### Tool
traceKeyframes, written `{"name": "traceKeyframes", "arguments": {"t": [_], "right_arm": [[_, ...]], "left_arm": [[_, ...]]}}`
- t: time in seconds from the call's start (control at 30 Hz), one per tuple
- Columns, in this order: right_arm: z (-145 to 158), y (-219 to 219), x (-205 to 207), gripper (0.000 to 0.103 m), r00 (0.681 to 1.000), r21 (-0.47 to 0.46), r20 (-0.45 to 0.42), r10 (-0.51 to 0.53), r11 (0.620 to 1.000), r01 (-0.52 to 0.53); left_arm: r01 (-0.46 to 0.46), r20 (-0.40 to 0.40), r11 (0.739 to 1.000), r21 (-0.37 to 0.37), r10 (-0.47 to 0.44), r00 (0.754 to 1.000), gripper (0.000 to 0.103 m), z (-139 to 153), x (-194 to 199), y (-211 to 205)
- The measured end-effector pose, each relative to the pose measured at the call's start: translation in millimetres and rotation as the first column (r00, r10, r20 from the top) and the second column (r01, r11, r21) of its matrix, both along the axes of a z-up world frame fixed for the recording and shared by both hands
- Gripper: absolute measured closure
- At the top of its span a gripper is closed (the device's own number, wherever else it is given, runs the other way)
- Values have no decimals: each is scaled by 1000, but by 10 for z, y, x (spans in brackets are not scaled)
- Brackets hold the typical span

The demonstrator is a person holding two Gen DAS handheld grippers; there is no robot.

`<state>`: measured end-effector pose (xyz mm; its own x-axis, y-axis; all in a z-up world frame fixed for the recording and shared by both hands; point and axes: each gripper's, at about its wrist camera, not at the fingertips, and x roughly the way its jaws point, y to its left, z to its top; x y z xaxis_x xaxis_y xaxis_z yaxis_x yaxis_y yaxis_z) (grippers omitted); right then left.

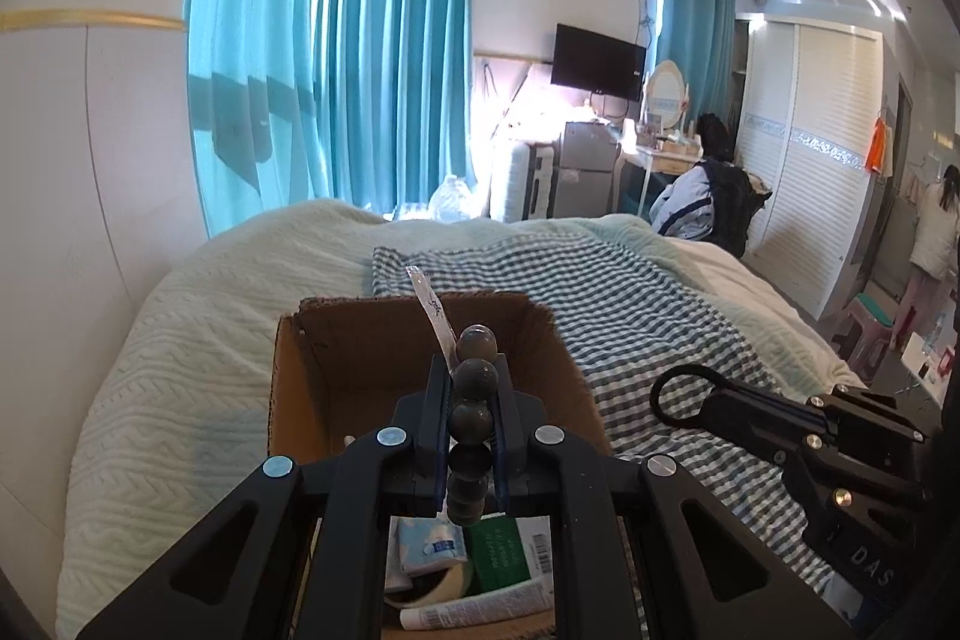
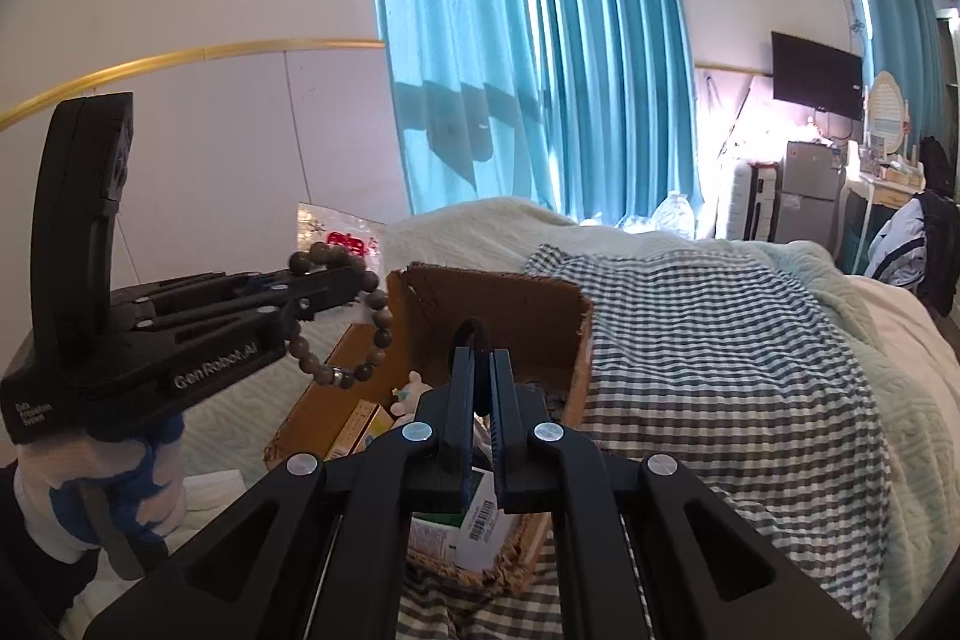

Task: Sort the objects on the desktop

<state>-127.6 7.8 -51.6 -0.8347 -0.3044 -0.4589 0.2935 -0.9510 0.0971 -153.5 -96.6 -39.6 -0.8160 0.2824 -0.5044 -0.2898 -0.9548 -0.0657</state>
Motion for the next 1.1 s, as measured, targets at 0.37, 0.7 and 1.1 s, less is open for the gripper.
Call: {"name": "traceKeyframes", "arguments": {"t": [0.37, 0.7, 1.1], "right_arm": [[-654, -267, -779, 99, 986, 44, 159, 52, 997, -59], [-862, -121, -859, 47, 973, 26, 229, 25, 999, -31], [79, 244, -21, 31, 997, 6, 56, -47, 999, 47]], "left_arm": [[-36, 161, 999, 17, 32, 986, 92, -644, -716, -144], [-38, 308, 999, -25, 44, 951, 46, -889, -846, -182], [-87, 127, 996, 9, 86, 988, 0, -12, 2, -99]]}}
